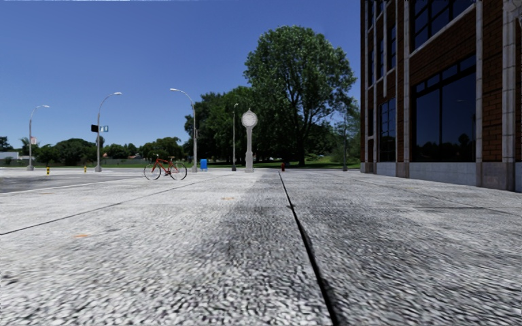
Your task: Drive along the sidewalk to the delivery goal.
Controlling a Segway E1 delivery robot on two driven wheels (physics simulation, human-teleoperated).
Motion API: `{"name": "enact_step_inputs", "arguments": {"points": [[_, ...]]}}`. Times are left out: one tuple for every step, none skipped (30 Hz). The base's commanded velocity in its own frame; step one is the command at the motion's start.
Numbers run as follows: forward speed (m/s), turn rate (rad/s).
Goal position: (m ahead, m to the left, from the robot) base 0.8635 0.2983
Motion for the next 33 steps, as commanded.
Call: {"name": "enact_step_inputs", "arguments": {"points": [[1.32, 0.19], [1.32, 0.11], [1.32, 0.09], [1.32, 0.09], [1.32, 0.09], [1.32, 0.0], [1.32, 0.0], [1.32, 0.0], [1.32, 0.0], [1.31, 0.0], [1.31, 0.0], [1.31, 0.0], [1.31, 0.0], [1.31, 0.0], [1.31, 0.0], [1.31, 0.0], [1.31, 0.0], [1.31, 0.0], [1.31, 0.0], [1.28, 0.0], [1.04, 0.0], [0.0, 0.0], [0.0, 0.0], [0.0, 0.0], [0.0, 0.0], [0.0, 0.0], [0.0, 0.0], [0.0, 0.0], [0.0, 0.0], [0.0, 0.0], [0.0, 0.0], [0.0, 0.0], [0.0, 0.0]]}}
